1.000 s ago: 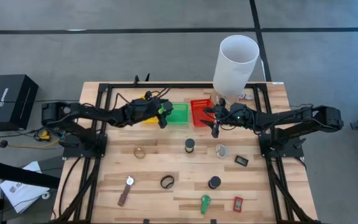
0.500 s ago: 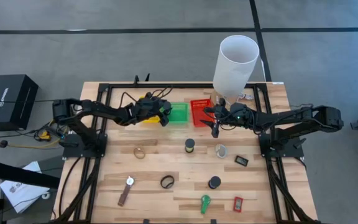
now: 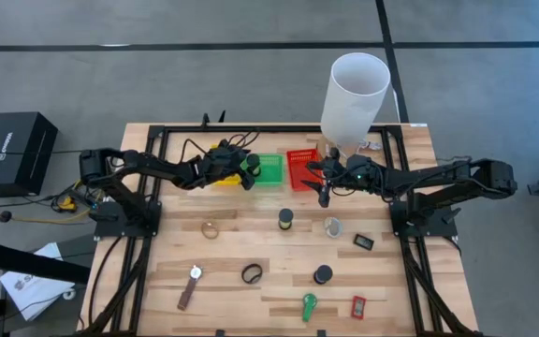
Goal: Pick & Place Office items
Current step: Put the white wrist watch into the red basket
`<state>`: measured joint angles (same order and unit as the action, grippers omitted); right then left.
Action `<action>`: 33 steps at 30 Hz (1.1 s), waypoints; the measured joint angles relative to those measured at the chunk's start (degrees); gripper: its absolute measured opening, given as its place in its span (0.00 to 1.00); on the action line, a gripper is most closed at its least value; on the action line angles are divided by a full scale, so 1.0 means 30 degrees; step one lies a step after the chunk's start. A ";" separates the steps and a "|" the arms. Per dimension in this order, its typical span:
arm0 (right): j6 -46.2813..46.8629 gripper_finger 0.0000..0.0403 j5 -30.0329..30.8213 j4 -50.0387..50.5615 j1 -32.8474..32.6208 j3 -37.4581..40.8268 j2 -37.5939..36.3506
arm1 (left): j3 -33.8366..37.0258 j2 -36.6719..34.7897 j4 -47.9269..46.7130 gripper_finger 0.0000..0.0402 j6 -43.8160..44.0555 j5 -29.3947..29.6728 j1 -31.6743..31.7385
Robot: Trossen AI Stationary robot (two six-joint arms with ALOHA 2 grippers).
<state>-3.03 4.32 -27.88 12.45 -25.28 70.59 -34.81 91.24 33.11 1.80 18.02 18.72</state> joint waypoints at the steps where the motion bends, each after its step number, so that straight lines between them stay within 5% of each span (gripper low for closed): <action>1: -0.0002 0.59 0.0000 0.0000 0.0000 0.0000 0.0000 | -0.0002 0.0000 -0.0004 0.67 0.0000 0.0000 0.0000; 12: -0.0005 0.59 0.0000 0.0006 0.0000 0.0000 0.0000 | 0.0009 -0.0259 0.0101 0.67 0.0000 -0.0001 -0.0115; 33: 0.0138 0.59 0.0000 0.0292 -0.0614 0.0000 0.0000 | 0.0007 -0.4925 0.0120 0.67 0.0000 -0.0080 -0.3111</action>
<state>-2.62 4.32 -27.00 10.61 -25.28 70.59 -34.79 76.47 33.47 1.80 17.78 9.39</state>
